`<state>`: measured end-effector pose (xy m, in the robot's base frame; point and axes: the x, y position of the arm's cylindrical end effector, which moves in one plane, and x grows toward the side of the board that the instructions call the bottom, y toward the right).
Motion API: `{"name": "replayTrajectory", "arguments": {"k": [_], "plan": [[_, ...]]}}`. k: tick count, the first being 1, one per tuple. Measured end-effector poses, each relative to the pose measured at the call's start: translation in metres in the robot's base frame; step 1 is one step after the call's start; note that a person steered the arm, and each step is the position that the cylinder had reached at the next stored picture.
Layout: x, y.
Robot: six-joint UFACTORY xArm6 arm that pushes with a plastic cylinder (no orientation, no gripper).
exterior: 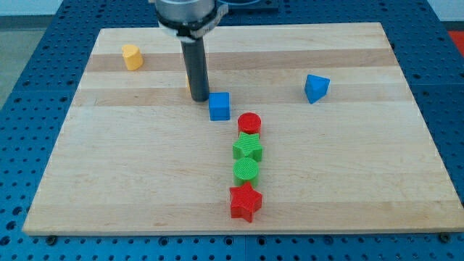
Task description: Move the yellow hexagon towards top center
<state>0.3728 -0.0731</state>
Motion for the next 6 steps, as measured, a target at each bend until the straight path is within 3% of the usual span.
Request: {"name": "replayTrajectory", "arguments": {"k": [2, 3, 4, 6], "plan": [[-0.072, 0.000], [-0.080, 0.000], [-0.042, -0.004], [-0.016, -0.014]]}}
